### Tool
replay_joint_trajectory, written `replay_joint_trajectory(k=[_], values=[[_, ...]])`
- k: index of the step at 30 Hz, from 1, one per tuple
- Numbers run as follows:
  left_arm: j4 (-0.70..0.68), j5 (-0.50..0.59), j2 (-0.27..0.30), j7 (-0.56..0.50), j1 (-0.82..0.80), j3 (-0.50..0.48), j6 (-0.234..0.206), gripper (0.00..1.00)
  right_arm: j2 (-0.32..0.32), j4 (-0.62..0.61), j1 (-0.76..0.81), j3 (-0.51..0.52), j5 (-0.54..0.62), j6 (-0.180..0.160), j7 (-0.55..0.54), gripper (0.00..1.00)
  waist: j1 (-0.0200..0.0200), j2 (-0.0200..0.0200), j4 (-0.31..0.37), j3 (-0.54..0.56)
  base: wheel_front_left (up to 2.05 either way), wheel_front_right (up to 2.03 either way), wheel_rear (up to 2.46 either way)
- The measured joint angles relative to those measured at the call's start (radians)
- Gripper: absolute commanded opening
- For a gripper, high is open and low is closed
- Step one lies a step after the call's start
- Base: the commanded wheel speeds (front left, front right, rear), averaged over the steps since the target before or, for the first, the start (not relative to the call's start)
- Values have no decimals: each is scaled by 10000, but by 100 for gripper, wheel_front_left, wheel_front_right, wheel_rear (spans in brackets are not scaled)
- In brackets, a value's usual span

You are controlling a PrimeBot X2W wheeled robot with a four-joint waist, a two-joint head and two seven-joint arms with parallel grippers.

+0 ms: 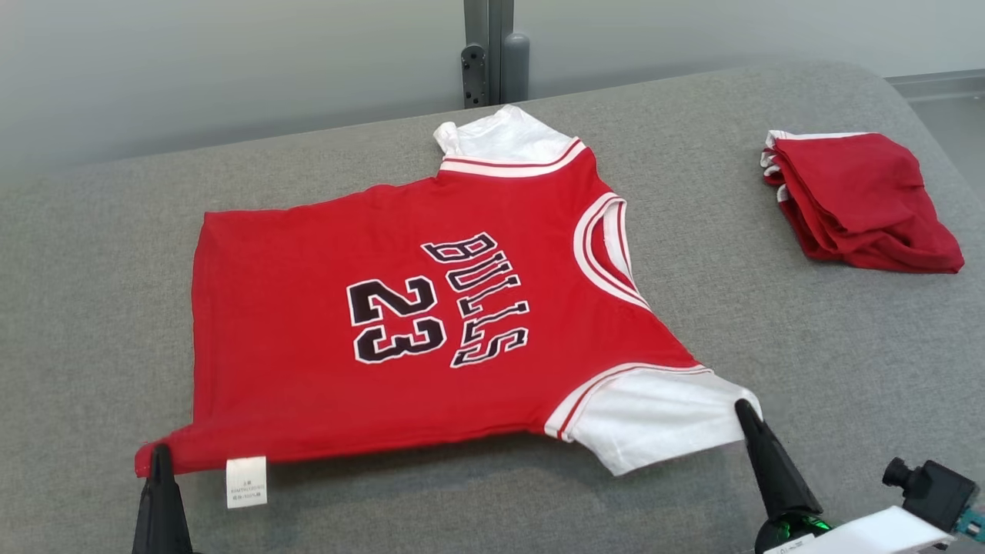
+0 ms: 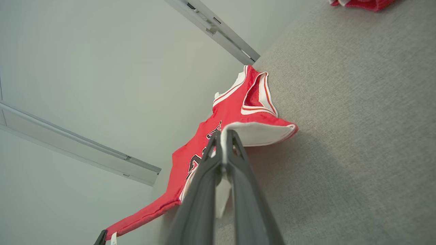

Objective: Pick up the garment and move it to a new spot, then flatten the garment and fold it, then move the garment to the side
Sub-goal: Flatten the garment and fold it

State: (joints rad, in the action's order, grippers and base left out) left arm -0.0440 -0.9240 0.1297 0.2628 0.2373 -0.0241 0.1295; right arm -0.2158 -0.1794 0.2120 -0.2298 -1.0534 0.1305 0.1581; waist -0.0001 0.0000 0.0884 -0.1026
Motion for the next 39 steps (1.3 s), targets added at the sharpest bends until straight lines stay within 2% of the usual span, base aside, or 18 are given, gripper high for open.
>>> replay_joint_trajectory(k=[12, 18, 22, 30, 39], values=[[1613, -207, -268, 13, -506, -40, 0, 0, 431, 1908, -779, -520, 209, 0, 33, 0, 0, 0, -4, 91, 0, 0, 0], [1877, -136, -318, 13, -901, 56, 0, 0, 458, 2127, -1109, -596, 234, 0, 370, 0, 0, 0, -87, 44, 0, 0, 0], [2125, -81, -314, 13, -1408, 171, 0, 0, 500, 1981, -1575, -303, 280, 0, 679, 0, 0, 0, -121, -62, 0, 0, 0], [3342, 188, -198, -67, -3306, 370, -182, 0, 612, 2564, -3375, -194, 533, 0, 767, 0, 1, 0, -150, -571, 0, 0, 0], [5141, 646, -25, -115, -5298, 479, -594, 0, 775, 4984, -5843, -525, 880, 0, 426, 0, 1, 0, -264, -1464, 0, 0, 0]])
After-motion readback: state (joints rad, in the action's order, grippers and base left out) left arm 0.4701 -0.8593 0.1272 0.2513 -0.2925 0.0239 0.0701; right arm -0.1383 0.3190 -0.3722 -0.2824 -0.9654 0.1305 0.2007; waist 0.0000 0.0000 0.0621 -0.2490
